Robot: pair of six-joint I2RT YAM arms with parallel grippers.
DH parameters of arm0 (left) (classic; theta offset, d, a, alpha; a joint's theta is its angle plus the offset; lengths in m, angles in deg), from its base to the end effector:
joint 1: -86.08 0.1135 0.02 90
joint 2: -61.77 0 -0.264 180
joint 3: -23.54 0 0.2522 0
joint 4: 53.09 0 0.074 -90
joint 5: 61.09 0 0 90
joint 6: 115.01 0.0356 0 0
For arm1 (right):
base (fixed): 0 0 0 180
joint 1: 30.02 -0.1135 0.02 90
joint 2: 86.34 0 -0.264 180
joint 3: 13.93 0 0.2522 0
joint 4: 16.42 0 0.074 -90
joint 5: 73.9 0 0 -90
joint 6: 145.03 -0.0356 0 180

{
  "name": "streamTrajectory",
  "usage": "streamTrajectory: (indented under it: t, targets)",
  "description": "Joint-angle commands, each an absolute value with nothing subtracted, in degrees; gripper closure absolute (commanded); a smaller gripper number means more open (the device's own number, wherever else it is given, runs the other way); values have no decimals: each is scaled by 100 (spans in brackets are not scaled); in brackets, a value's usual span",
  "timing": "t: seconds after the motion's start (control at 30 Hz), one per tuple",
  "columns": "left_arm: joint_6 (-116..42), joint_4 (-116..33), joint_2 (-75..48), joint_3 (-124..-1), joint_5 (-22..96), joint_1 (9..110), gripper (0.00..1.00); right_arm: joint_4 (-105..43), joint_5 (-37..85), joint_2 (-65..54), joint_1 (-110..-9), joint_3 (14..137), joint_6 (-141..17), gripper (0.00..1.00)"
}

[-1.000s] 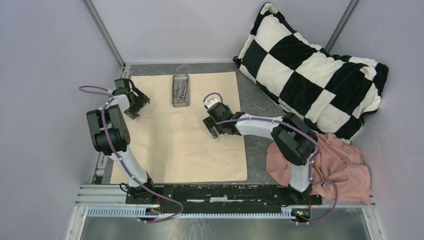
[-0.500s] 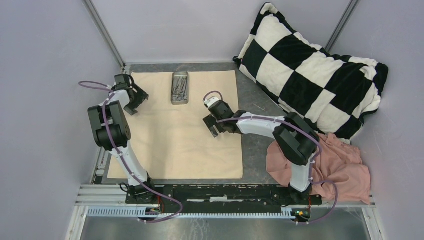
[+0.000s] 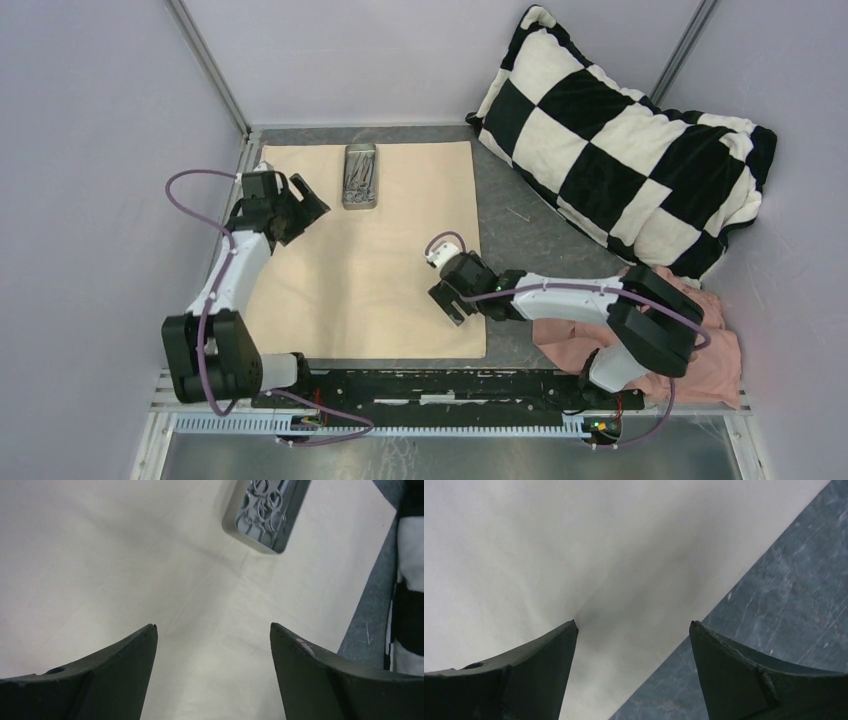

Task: Open and lay out the surgical kit
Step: Smooth out the surgical kit at the center of the board, then pick up the container from the surgical kit.

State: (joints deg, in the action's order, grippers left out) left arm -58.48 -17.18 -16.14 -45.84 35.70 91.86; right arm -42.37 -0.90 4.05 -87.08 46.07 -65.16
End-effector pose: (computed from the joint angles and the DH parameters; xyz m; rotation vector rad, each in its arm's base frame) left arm 0.2911 0.0252 0.2577 -0.7404 2.2523 -0.3747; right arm 0.1714 0.2455 0.1600 -0.8890 2.3308 0.1069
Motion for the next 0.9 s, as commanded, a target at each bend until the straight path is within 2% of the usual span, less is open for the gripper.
streamTrajectory:
  t: [0.0,0.17,0.33,0.53,0.87]
  targets:
    - [-5658,-1682,-724,-3959,3781,8899,11,-4375,-519,-319,-9156,3918,-6843,10]
    - [-5685,-1574,182,-3383,3442,8678,10,-4216,-589,-916,-9279,3159,-7073,10]
    - [-5756,-1566,271,-3370,3509,8281,12,-4231,-506,-1136,-9286,3458,-6912,9]
    - [-5383,-1416,-762,-4222,2932,7646,14,-4173,-599,-1650,-9147,3832,-6506,4]
    - [-4293,-1392,-2894,-5950,2321,7632,23,-4321,158,-1958,-8624,3694,-6167,5]
